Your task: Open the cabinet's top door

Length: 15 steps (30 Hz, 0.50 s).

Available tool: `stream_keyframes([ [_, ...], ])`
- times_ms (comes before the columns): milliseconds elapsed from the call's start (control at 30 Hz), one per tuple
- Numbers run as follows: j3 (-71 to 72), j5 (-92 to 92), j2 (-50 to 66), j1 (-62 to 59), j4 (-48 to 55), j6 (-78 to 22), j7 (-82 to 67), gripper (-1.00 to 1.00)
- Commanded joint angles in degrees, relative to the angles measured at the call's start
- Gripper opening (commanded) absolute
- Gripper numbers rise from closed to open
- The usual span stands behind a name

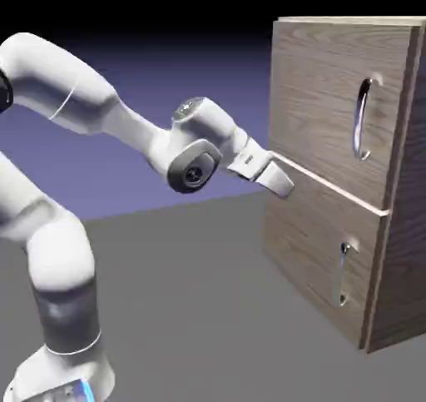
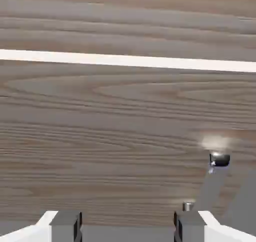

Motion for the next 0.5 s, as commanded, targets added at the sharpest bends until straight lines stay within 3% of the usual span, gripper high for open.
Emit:
stream_keyframes([
  [0, -0.9, -2.5, -0.2, 0.9, 0.5, -0.1, 1.9, 0.0],
  [467, -14.0, -37.4, -3.7, 13.1, 7.9, -1.4, 28.6, 0.0],
])
